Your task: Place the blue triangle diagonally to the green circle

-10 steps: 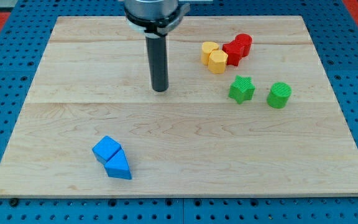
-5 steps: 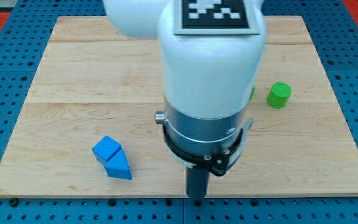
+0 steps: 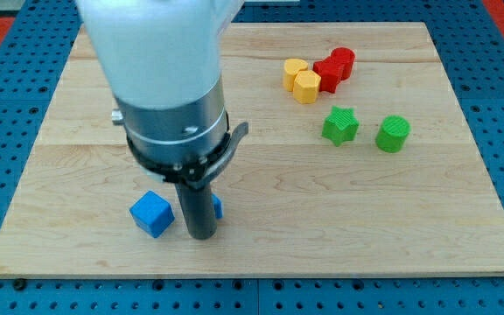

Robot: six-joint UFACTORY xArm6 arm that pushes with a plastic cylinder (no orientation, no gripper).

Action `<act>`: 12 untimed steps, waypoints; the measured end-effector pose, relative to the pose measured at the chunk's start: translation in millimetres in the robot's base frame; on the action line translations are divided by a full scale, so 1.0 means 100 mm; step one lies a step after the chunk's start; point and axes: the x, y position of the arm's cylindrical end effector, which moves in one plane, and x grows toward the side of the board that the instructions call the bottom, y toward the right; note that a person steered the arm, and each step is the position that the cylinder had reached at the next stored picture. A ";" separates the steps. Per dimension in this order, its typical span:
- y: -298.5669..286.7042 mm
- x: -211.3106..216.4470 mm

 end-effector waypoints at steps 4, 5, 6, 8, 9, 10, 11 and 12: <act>0.17 -0.26; 0.52 -0.41; 0.53 -0.69; 0.40 -0.85; 0.88 -0.85; 1.37 -0.86; 1.60 -0.94; 1.24 -0.72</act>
